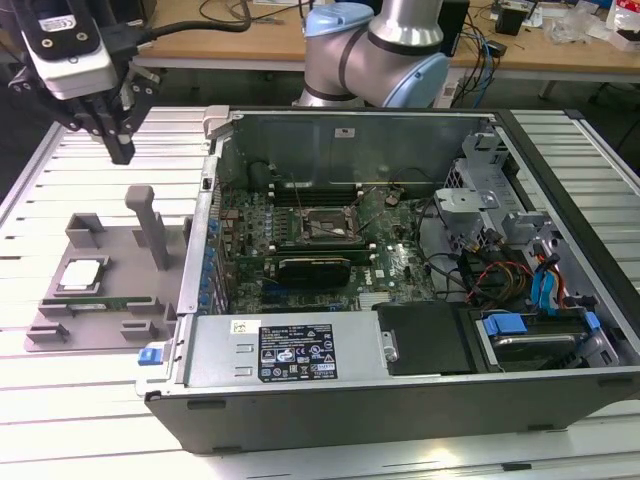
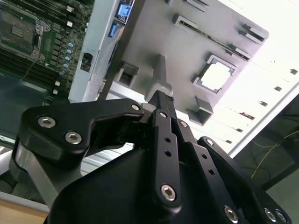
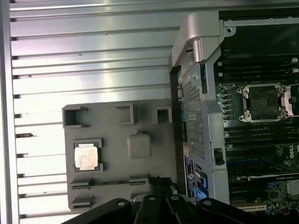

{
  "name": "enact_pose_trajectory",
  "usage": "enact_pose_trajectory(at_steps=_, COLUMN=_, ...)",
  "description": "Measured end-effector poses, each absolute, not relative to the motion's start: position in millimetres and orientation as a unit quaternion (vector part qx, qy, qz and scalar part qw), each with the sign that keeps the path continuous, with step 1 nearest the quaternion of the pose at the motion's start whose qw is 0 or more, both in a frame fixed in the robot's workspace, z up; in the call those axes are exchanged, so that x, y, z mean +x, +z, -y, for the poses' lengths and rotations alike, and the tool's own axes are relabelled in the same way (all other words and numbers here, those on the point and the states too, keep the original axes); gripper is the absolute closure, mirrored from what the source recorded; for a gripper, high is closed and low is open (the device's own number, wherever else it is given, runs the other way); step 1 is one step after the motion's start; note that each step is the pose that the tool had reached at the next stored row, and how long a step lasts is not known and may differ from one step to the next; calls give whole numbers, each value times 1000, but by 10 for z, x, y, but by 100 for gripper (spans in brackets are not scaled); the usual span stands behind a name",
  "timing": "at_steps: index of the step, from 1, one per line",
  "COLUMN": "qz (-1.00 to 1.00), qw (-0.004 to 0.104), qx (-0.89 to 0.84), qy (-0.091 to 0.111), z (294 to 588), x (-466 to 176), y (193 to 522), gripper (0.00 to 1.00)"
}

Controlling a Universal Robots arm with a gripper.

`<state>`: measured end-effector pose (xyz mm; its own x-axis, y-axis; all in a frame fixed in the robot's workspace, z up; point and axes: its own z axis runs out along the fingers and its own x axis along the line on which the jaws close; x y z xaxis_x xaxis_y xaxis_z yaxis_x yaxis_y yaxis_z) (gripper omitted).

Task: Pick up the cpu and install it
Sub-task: 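Reach for the cpu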

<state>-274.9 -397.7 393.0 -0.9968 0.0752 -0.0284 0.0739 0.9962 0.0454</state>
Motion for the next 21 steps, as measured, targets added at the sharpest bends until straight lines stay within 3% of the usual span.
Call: enact_pose_trajectory(at_steps=21, qz=-999, qw=16, qx=37, qy=22, z=3977, x=-3186, y=3646, gripper=89)
